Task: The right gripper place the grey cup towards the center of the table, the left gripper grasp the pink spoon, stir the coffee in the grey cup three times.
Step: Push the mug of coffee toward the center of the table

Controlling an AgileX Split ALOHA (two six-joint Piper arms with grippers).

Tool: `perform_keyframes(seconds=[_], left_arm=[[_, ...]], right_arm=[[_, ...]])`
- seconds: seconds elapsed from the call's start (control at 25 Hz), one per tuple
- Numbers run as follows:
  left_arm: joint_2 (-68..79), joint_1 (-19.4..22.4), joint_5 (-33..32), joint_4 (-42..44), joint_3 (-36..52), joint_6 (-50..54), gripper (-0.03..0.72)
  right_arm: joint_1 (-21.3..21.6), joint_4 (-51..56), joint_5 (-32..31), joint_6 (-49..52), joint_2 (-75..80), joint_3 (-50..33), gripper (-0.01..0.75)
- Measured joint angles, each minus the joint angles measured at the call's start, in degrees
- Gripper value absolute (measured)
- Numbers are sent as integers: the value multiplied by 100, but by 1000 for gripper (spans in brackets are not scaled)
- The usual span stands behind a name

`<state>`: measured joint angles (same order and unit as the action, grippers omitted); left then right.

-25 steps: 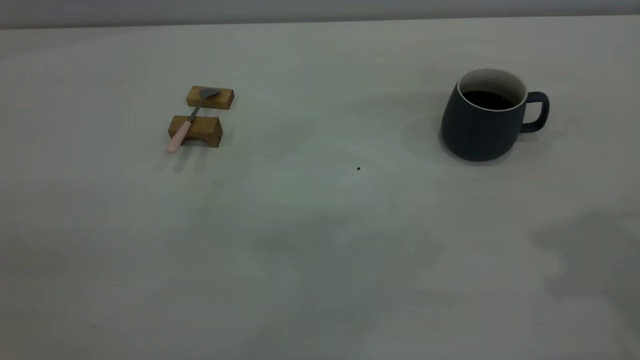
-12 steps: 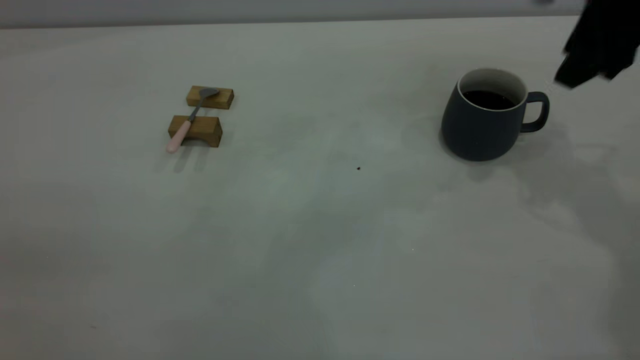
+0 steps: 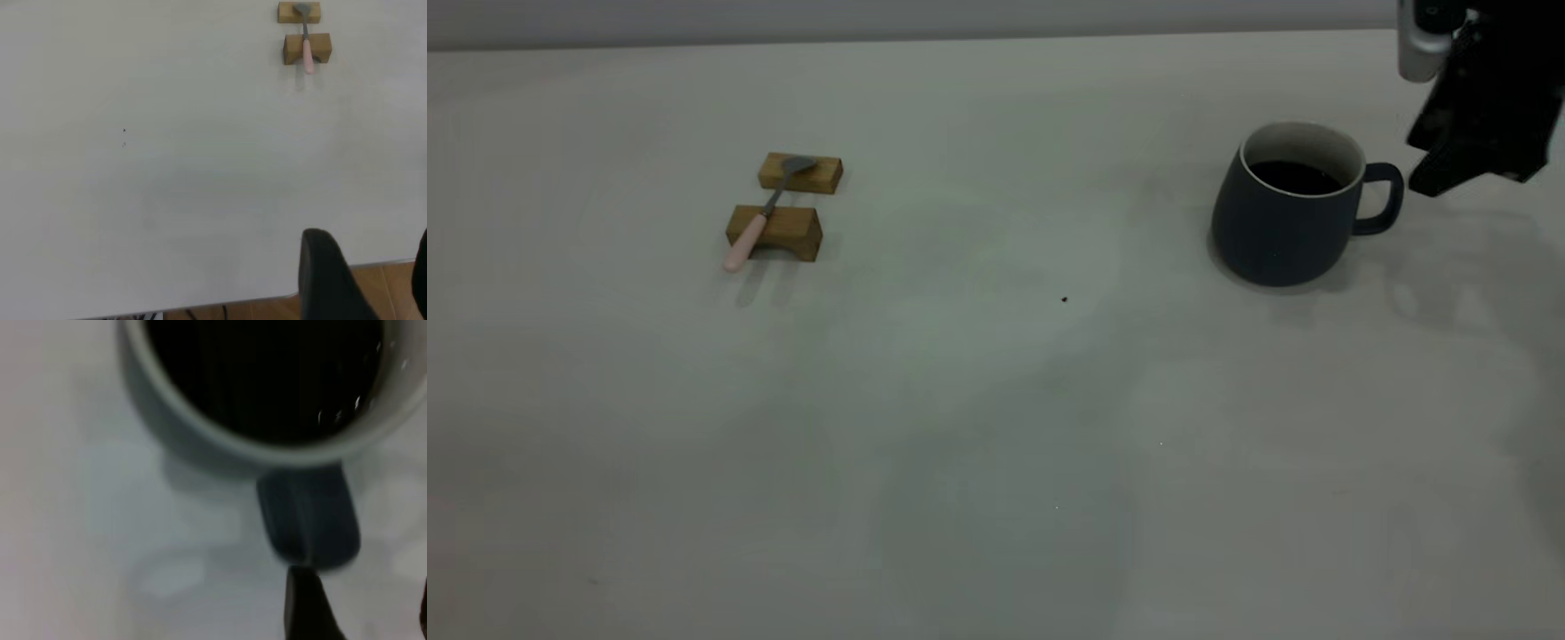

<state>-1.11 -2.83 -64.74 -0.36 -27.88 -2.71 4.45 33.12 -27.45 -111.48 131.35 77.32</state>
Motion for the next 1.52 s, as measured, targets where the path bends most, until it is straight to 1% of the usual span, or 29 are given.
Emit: perform_keyframes(seconds=[0.12,0.24,0.4,0.52,0.68,0.84,0.96,1.2,1.32,1.44,1.52], left_arm=[[0,0,0,0,0,0,388],[0,0,0,0,0,0,388],[0,0,0,0,0,-5,388],[0,0,0,0,0,-5,388],[0,0,0,0,0,-5,388],[0,0,0,0,0,-5,388],[0,0,0,0,0,-5,388],[0,0,0,0,0,-5,388],[0,0,0,0,0,-5,388],[0,0,0,0,0,-5,388],[0,0,0,0,0,0,388]], right_arm=[[1,549,8,-574,183,49,438],[1,1000,31,-928,341,50,438],[-11,1206,39,-1033,469,50,438],[-115,1272,43,-1052,478,55,438],[-433,1544,38,-1052,512,55,438],[-912,1853,19,-1052,610,163,438],[-1269,2233,35,-1052,781,410,438],[-2003,2867,299,-1052,973,674,438],[-2212,2986,403,-1052,974,676,438],[-2248,3012,402,-976,974,676,438],[-2227,2990,396,-741,924,676,438]])
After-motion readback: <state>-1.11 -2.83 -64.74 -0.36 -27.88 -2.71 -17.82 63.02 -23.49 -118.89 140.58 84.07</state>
